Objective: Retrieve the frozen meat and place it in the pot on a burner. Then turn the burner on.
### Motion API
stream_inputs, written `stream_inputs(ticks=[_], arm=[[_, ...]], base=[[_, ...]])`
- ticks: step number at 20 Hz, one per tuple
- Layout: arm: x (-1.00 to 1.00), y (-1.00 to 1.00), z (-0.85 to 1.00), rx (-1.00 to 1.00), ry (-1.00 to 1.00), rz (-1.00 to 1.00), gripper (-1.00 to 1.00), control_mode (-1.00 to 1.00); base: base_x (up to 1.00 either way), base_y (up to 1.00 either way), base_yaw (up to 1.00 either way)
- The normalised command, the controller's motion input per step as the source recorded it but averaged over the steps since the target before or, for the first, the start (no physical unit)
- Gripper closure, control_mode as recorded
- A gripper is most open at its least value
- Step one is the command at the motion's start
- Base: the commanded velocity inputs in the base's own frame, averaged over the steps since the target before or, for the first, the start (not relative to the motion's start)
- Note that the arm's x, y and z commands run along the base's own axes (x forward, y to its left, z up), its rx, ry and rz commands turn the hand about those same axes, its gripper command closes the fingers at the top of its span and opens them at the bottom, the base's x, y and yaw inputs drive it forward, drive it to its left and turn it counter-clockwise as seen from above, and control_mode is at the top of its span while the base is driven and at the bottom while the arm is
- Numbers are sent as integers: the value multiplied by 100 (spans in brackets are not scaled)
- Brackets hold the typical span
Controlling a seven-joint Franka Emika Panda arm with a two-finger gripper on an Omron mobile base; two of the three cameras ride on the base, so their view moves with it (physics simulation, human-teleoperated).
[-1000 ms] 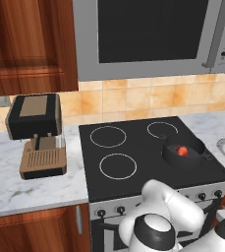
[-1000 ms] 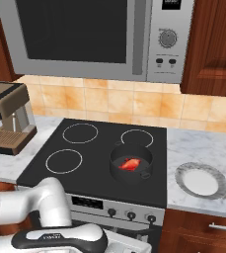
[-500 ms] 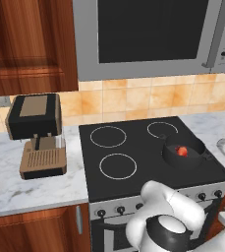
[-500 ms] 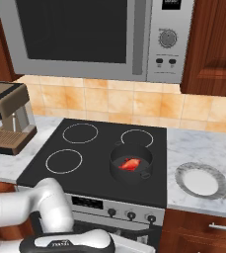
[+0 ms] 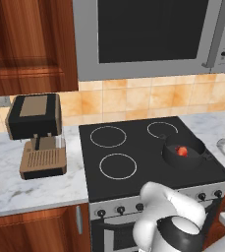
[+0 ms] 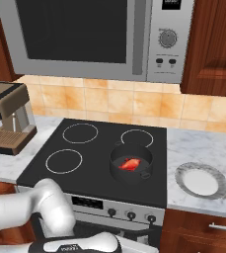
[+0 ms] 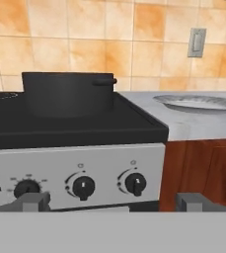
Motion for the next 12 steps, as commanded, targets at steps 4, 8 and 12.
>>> stream_inputs(ticks=[4, 8, 12], arm=[[4, -8, -21, 0, -5, 0, -100, -100], [3, -1, -21, 0, -7, 0, -100, -100], [7, -4, -21, 0, -7, 0, -100, -100]], base=[[0, 0, 0], [0, 0, 0], [0, 0, 0]])
